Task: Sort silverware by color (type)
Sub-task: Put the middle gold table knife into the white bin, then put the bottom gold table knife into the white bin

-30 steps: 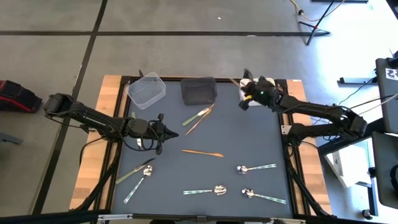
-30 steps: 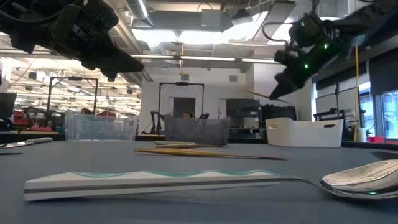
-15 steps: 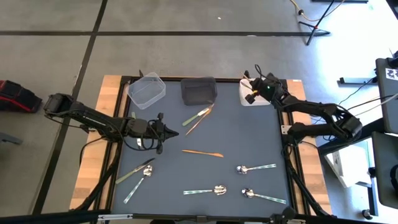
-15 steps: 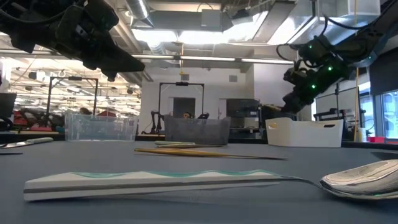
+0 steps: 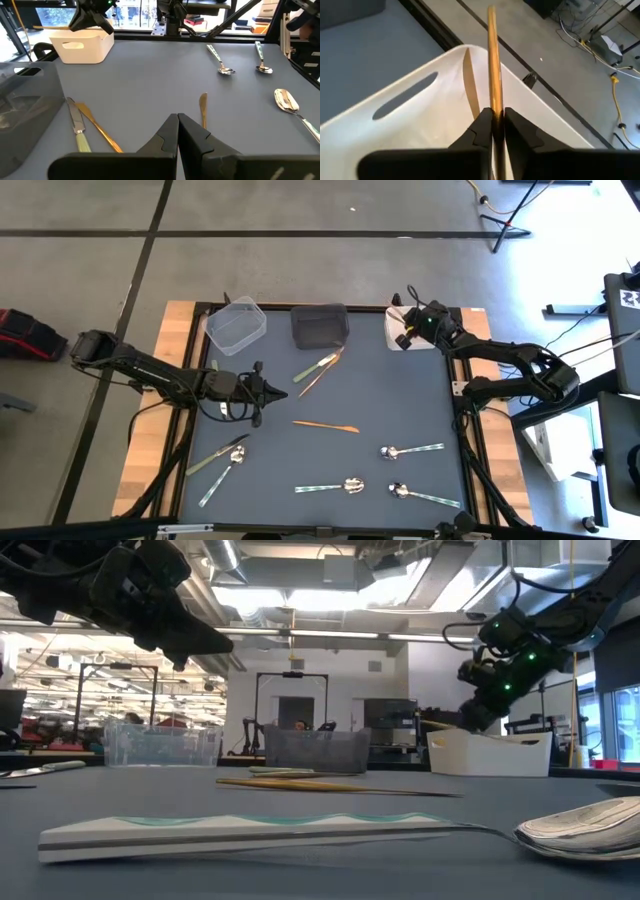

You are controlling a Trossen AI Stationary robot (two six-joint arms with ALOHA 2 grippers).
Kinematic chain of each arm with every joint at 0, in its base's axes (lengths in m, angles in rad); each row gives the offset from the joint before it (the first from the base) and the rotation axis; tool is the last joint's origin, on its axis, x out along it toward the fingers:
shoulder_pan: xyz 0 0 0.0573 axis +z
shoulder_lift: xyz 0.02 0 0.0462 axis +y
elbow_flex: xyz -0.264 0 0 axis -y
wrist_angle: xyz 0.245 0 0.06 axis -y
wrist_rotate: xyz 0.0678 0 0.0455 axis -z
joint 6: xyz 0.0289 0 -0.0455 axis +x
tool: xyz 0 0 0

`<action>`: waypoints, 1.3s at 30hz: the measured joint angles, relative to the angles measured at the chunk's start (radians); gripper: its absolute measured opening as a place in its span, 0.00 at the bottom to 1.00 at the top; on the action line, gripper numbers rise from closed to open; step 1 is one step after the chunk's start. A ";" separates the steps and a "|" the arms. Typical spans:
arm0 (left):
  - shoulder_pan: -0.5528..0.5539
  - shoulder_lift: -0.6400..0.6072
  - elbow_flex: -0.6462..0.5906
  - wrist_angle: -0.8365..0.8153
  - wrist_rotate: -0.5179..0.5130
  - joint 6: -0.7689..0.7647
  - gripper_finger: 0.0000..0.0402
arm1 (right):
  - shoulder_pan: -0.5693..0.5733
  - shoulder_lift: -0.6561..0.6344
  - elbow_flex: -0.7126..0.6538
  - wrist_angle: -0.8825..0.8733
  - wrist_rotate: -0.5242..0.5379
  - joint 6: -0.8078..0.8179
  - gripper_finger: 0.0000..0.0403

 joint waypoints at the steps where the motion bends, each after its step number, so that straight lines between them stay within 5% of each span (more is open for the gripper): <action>1: 0.000 0.000 0.000 0.000 0.000 0.000 0.00 | 0.000 0.000 0.000 -0.006 0.007 0.001 0.12; 10: 0.000 0.000 0.000 0.000 0.000 0.000 0.00 | 0.020 -0.069 0.080 -0.130 0.012 0.060 0.37; 20: 0.000 0.000 0.000 0.006 0.000 0.000 0.00 | 0.322 -0.162 0.242 -0.246 -0.291 0.234 0.42; 31: 0.000 0.000 0.000 0.026 0.007 0.012 0.00 | 0.738 -0.044 0.251 -0.221 -0.153 0.338 0.42; 39: 0.000 0.049 0.000 0.051 0.058 0.019 0.00 | 0.938 0.178 0.250 0.031 -0.137 0.374 0.42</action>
